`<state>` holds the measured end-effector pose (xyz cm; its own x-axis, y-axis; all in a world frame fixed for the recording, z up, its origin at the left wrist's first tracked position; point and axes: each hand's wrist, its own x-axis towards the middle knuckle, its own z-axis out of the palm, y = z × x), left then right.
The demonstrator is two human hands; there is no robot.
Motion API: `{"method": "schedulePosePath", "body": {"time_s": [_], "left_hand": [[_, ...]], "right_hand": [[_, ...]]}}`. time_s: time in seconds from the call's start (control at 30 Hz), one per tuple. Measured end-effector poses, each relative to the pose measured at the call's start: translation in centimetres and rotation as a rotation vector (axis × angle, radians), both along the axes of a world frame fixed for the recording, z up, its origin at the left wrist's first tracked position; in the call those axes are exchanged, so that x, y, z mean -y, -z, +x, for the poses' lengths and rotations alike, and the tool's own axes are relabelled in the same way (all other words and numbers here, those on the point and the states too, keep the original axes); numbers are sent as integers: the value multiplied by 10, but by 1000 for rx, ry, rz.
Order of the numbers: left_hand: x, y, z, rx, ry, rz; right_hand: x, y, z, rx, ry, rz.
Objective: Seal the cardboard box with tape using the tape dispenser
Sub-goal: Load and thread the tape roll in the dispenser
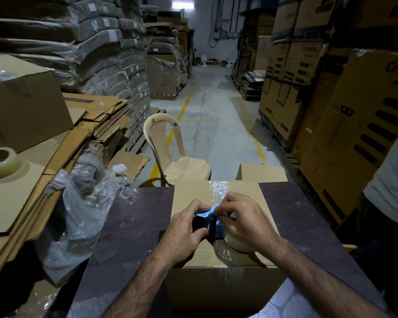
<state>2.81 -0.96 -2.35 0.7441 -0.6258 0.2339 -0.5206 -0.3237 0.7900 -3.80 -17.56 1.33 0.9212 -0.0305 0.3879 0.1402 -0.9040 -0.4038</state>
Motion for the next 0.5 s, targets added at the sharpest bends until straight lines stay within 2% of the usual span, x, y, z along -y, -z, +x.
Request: {"method": "schedulePosePath", "body": {"time_s": [0.23,0.5], "left_hand": [[0,-1,1,-23,35,-22],[-2,0,0,5,23,-27]], "right_hand": [[7,-24,11,-170,-230,-191],[8,-24,7,-219,-131,-14]]}}
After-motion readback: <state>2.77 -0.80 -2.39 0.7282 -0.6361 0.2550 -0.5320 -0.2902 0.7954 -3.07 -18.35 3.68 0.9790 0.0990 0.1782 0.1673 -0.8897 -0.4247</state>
